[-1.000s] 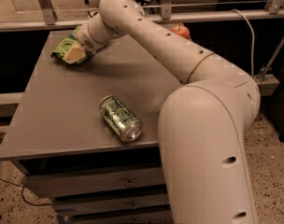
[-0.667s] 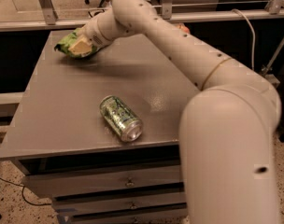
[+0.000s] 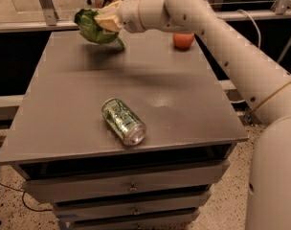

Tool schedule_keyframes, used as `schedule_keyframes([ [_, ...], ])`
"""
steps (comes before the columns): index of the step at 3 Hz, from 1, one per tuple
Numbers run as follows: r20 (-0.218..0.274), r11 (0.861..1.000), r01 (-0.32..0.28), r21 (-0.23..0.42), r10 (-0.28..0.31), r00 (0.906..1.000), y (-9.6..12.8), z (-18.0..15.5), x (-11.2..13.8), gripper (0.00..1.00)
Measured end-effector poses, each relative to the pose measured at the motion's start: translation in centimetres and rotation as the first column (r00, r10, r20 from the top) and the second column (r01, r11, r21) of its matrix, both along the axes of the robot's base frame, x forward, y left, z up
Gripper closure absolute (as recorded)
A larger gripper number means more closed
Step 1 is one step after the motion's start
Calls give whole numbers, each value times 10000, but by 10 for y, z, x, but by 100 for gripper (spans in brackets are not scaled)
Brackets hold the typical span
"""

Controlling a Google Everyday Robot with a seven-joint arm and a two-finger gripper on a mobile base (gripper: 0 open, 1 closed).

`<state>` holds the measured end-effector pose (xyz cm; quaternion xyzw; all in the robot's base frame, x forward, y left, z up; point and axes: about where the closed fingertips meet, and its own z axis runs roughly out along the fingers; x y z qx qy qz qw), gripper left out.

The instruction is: Pick green rice chip bag

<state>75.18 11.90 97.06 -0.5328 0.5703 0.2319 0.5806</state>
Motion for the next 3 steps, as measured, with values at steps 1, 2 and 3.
schedule_keyframes([
  [1,567,9967,-122,797,76,9984,-22,30,-7,100],
  [2,1106,9918,-241,1257,101,9938,-32,58,-8,100],
  [3,1169,9914,-250,1288,99,9931,-32,61,-8,100],
])
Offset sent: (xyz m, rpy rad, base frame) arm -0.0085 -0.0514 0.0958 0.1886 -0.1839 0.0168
